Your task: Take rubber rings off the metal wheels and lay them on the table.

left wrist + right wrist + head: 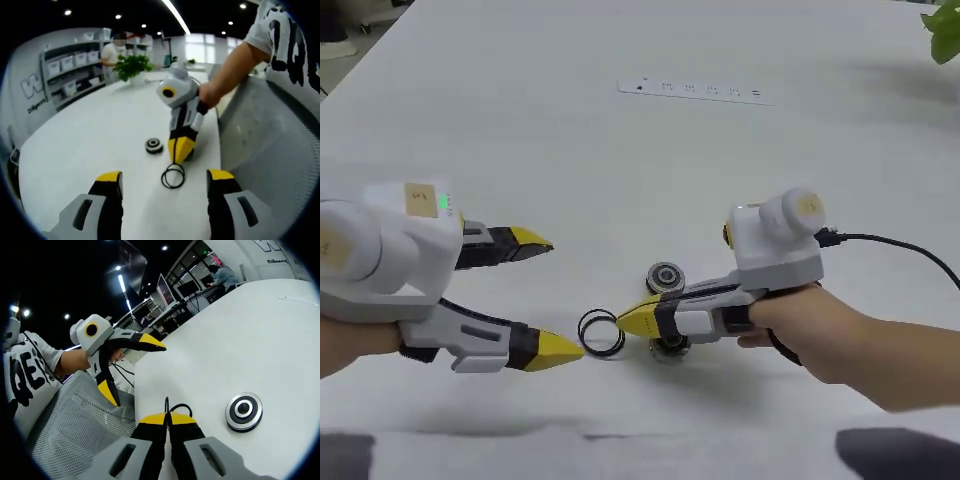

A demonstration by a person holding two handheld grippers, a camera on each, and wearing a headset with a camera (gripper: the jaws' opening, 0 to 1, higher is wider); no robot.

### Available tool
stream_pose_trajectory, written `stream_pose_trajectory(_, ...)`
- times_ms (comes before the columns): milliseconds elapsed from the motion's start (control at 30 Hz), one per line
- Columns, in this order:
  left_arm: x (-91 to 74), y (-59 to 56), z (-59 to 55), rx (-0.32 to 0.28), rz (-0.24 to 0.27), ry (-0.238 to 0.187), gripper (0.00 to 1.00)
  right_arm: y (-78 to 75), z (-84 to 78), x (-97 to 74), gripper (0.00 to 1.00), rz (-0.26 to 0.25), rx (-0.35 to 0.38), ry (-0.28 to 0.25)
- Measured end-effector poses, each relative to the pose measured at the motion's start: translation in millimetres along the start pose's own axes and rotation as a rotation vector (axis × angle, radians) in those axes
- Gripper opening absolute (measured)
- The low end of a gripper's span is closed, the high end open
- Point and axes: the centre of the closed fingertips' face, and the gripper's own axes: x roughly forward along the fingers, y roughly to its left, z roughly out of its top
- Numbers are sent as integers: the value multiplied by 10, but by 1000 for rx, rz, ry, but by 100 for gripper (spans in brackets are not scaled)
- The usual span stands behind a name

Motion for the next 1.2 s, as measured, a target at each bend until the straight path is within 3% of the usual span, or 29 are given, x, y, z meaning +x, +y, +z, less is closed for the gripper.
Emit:
stream_pose_trajectory(567,30,2,-55,-5,-10,10,68,-54,-26,-4,0,-27,6,7)
stream_pose_trajectory(1200,42,-37,-77,-9,-22,21,67,-138,-61,14,5,-64,-72,51)
